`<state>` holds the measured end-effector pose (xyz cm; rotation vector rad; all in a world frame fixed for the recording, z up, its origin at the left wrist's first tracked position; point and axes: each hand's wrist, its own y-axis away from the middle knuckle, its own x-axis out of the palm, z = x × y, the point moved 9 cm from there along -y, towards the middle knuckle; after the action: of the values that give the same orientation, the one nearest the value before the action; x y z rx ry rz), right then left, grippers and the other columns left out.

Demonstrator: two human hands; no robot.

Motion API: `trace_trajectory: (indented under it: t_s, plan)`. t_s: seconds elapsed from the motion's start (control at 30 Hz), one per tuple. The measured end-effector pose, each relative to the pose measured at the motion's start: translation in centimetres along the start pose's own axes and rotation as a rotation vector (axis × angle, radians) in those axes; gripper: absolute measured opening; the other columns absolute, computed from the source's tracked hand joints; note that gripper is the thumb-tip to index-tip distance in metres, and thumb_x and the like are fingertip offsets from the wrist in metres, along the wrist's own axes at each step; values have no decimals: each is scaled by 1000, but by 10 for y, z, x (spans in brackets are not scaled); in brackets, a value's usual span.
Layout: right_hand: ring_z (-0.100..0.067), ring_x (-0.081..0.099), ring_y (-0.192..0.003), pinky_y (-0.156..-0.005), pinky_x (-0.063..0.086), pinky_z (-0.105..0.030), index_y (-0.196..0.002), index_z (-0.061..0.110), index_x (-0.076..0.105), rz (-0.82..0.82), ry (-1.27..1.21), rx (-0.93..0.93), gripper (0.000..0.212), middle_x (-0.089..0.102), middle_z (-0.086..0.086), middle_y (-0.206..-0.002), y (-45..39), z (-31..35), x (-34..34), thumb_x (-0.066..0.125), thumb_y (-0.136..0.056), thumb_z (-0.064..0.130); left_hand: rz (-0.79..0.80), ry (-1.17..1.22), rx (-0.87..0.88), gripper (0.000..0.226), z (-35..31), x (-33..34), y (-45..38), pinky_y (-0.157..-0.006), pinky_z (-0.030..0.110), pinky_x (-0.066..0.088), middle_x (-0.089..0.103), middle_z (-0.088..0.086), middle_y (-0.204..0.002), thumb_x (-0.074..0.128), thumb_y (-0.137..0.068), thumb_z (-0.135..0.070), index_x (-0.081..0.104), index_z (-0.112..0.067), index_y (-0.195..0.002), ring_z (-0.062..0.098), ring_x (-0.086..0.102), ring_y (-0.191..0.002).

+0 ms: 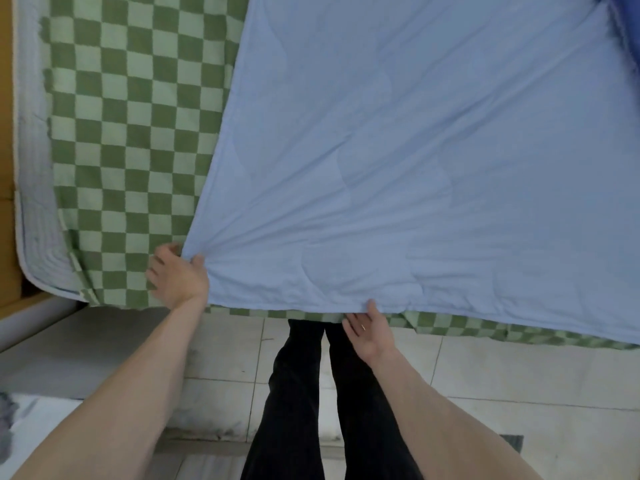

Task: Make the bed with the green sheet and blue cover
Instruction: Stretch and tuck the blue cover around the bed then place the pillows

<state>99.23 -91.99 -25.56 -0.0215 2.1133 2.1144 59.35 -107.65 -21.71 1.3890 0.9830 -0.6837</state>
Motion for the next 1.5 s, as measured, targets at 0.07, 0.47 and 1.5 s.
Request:
trace_trajectory:
  t_s: [0.07,0.47,1.5]
  plan:
    - [-23,61,-108,-98,50,-39,-132,11,56,-109,74,-5,37,64,-8,-123,11,21,-27,52,-103,35,-30,-135,145,72,-24,-8,15,-99,58,37,38,23,-143,65,-77,-6,35,-15,-142,42,38,-127]
    - [-22,61,-75,-63,53,-32,-111,9,58,-90,348,-374,18,63,-10,-93,126,255,-61,61,-98,20,775,-315,855,47,-217,104,273,-108,28,39,38,-2,-154,48,-103,-29,38,-23,-148,15,47,-132]
    - [-7,58,-121,-104,48,-34,-129,42,56,-117,922,-1383,74,64,15,-130,169,986,-201,59,-69,84,527,595,-44,162,-892,293,520,-115,64,26,18,20,-162,91,-44,-62,-10,-7,-156,45,31,-143]
